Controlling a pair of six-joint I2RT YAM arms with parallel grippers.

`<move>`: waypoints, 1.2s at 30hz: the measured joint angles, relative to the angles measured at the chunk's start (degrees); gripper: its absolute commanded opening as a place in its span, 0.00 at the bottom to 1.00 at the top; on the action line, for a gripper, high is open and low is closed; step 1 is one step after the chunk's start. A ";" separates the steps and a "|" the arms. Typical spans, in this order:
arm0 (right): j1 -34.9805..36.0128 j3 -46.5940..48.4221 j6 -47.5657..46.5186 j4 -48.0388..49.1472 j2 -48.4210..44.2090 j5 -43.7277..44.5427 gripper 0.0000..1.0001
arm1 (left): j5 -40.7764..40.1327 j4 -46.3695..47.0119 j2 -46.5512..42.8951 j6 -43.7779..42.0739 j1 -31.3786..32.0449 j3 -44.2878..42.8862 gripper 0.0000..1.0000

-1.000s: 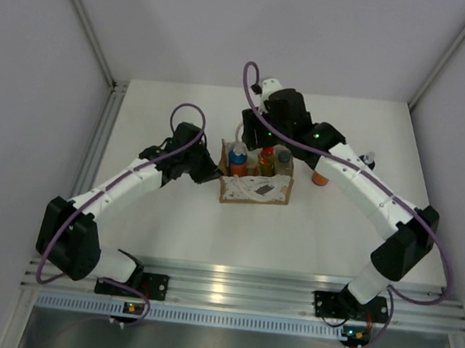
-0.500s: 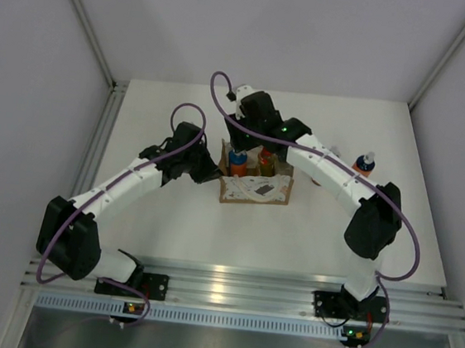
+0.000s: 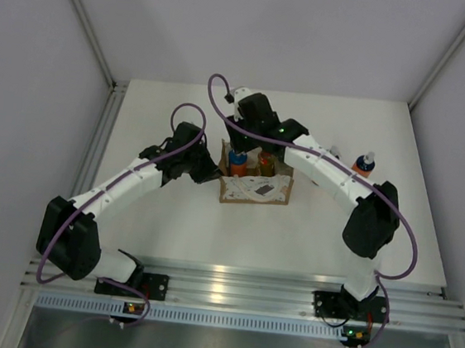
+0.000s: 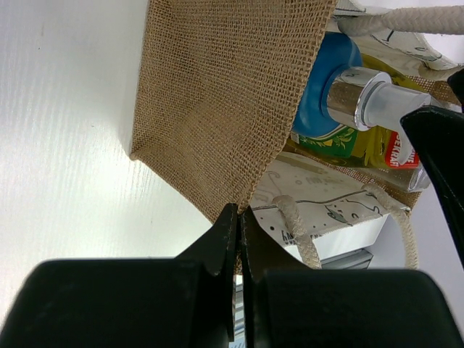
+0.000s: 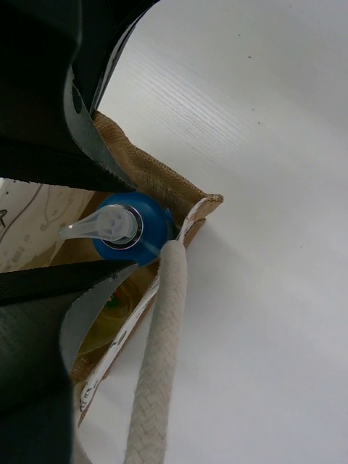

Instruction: Take the personal care products out of the canvas bag

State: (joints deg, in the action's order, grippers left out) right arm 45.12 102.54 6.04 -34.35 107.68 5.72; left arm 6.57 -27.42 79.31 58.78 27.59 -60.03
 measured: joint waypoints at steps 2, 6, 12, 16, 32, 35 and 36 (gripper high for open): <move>0.07 0.00 0.00 0.00 0.11 0.00 0.40 | 0.00 -0.02 -0.02 0.00 0.00 0.00 0.00; 0.09 0.00 0.13 0.00 0.79 0.00 0.38 | 0.00 0.00 0.00 0.00 0.00 0.00 0.00; 0.09 -0.44 0.37 0.04 1.57 0.04 0.33 | 0.02 -0.02 -0.02 0.00 -0.04 0.00 0.00; 0.11 -1.33 0.66 0.02 1.57 0.11 0.31 | 0.04 -0.02 -0.02 0.00 -0.07 0.00 0.00; 0.15 -2.75 1.31 0.24 1.53 0.61 0.36 | 0.07 -0.02 -0.02 -0.02 -0.11 0.00 0.00; 0.15 -2.82 1.51 0.02 1.46 0.96 0.37 | 0.07 -0.02 -0.02 -0.02 -0.11 0.00 0.00; 0.15 -2.82 1.55 0.02 1.38 1.18 0.37 | 0.07 -0.02 0.00 -0.02 -0.11 0.00 0.00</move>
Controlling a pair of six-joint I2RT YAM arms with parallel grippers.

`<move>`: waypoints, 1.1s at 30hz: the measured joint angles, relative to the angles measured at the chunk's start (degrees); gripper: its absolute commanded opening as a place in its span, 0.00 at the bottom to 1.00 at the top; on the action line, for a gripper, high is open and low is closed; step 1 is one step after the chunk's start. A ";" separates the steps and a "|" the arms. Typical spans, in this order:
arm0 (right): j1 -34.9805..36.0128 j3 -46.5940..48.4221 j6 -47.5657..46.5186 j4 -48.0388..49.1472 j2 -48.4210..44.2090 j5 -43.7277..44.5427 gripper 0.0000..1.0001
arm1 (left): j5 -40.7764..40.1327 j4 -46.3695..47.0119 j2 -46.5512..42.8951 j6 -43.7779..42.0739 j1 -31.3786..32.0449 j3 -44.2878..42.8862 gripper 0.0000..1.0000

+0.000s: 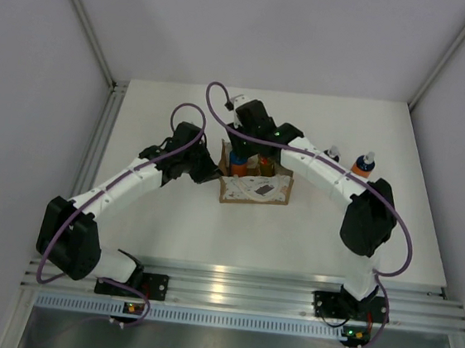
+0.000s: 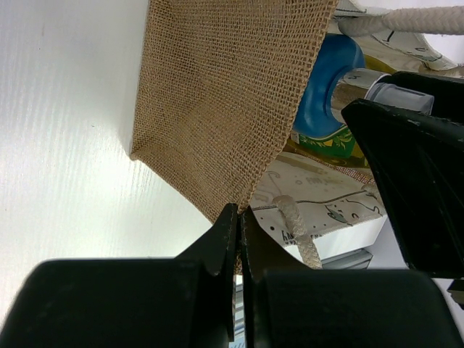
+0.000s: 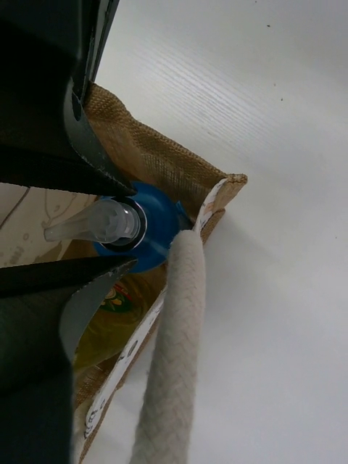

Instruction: Take the personal care products out of the canvas bag

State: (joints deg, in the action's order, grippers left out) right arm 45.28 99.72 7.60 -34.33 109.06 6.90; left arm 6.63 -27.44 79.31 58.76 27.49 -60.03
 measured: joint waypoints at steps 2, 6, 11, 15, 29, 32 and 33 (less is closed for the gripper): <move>0.00 0.00 0.02 0.00 -0.28 0.42 0.37 | 0.00 0.00 0.00 0.00 -0.02 0.00 0.00; 0.00 0.00 0.00 0.00 -1.38 0.98 0.37 | 0.02 0.02 0.00 0.00 -0.02 0.00 0.00; 0.00 0.02 0.04 0.02 -2.19 1.03 0.33 | 0.02 0.00 0.00 0.00 -0.02 0.00 0.00; 0.00 0.00 0.07 0.02 -2.19 1.01 0.33 | 0.02 0.02 -0.02 0.00 -0.02 0.02 0.00; 0.26 -1.38 0.55 0.09 -2.16 0.57 0.28 | 0.22 0.00 -0.02 -0.02 -0.20 0.02 0.00; 0.39 -1.46 0.63 0.26 -2.19 0.55 0.21 | 0.33 0.00 0.00 -0.02 -0.28 0.00 0.00; 0.42 -1.46 0.72 0.26 -2.16 0.57 0.20 | 0.39 0.00 -0.02 -0.02 -0.33 0.02 0.00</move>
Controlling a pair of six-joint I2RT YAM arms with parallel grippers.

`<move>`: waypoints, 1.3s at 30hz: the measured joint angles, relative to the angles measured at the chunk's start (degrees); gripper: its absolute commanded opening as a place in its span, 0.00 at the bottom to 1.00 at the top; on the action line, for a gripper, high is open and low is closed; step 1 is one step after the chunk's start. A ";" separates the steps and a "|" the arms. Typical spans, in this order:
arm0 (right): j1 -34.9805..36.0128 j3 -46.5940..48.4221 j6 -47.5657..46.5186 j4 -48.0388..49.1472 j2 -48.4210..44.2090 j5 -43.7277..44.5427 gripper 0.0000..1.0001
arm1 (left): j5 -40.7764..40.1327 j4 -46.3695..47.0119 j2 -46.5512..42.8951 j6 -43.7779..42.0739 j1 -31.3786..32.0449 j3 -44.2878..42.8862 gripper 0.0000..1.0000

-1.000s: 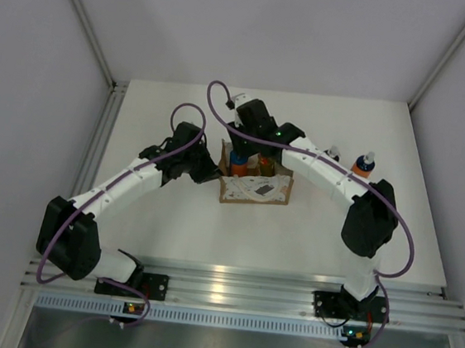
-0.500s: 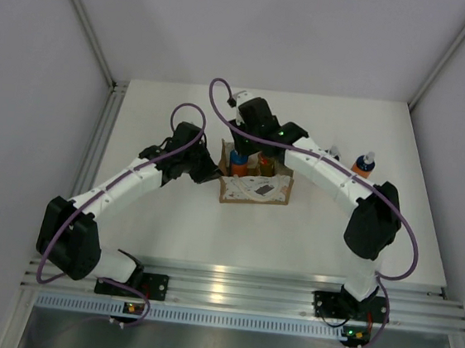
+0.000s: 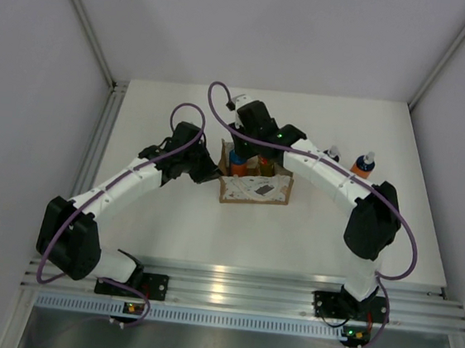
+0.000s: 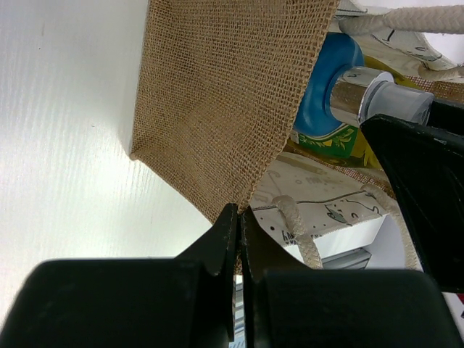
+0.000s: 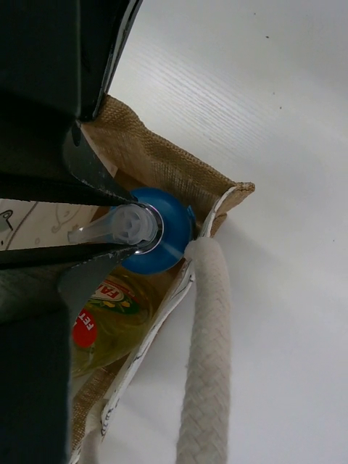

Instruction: Take the personal care products out of the canvas bag

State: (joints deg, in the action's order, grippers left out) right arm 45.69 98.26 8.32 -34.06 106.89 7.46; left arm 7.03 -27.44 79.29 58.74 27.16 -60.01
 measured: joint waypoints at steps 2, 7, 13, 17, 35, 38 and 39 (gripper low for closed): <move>0.04 0.00 0.20 0.07 0.00 0.00 0.13 | 0.04 0.00 0.00 0.00 -0.07 -0.02 0.00; 0.07 0.00 0.44 0.07 0.00 0.00 0.02 | 0.17 0.00 0.00 0.00 -0.11 0.00 0.00; 0.07 0.15 0.22 -0.04 0.00 0.00 0.00 | 0.22 0.00 0.00 0.00 -0.17 0.00 0.00; 0.07 0.76 0.20 -1.03 -0.02 0.00 0.00 | 0.22 0.00 0.00 -0.02 -0.22 0.00 0.00; 0.52 9.29 -0.81 -7.50 -5.81 1.25 0.00 | 0.22 0.02 0.00 0.00 -0.48 0.00 0.00; 0.76 11.98 -0.83 -9.07 -7.45 2.08 0.00 | 0.22 0.02 0.00 0.00 -0.48 0.00 0.00; 0.76 12.94 -0.83 -9.64 -8.04 2.34 0.00 | 0.22 0.00 0.00 0.00 -0.48 0.00 0.00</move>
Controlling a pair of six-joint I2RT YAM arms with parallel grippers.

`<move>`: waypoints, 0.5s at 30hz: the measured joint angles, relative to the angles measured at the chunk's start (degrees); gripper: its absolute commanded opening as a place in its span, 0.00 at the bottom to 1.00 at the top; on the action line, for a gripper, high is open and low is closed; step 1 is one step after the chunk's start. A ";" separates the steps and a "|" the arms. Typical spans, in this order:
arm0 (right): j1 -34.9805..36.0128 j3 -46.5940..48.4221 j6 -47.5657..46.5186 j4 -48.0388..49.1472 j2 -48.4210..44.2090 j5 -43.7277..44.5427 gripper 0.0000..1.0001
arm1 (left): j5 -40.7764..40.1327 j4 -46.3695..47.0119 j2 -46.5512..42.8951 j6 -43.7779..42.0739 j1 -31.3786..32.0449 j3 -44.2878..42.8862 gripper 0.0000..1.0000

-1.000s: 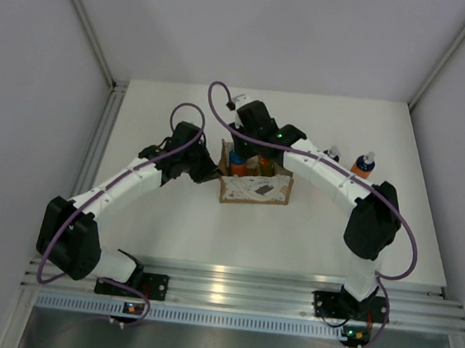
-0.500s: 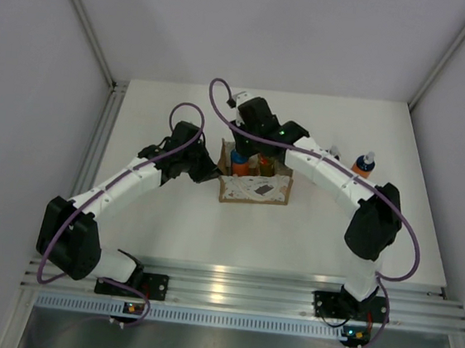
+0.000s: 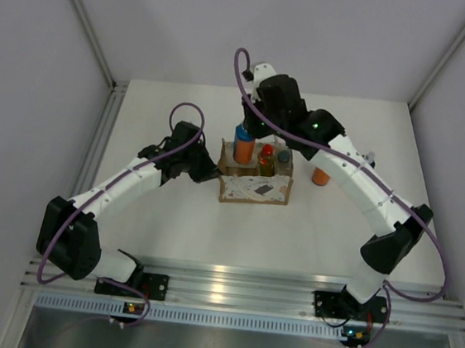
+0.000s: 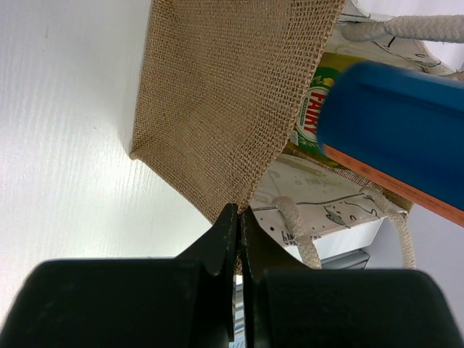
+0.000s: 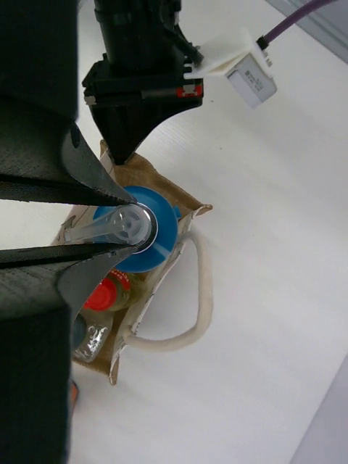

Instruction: Take the personal care products out of the canvas bag

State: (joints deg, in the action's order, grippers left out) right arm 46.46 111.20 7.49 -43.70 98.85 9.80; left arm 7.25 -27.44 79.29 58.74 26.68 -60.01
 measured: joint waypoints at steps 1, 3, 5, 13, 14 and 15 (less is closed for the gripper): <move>0.02 1.01 0.00 -0.72 -0.52 0.28 0.00 | 0.00 0.00 0.00 0.00 0.00 0.00 0.00; 0.04 2.93 0.00 -1.77 -1.57 1.11 0.00 | 0.00 0.00 0.00 0.00 0.00 0.00 0.00; 0.04 4.87 -0.02 -3.08 -2.64 2.25 0.00 | 0.02 0.00 0.00 0.00 0.00 0.00 0.00; -0.57 7.74 0.02 -6.58 -10.32 7.74 0.00 | 0.02 0.00 0.00 0.00 0.00 0.00 0.00; -1.03 7.74 0.11 -6.99 -11.54 8.37 0.00 | 0.02 0.00 0.02 0.00 0.00 0.00 0.00; -1.62 7.67 0.17 -7.23 -12.74 8.83 0.00 | 0.02 0.00 0.00 0.00 0.00 0.00 0.00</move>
State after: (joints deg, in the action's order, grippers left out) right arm 44.84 118.87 7.66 -50.94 86.11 18.63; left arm 7.27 -27.44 79.29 58.74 26.68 -60.01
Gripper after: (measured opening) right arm 0.213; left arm 0.022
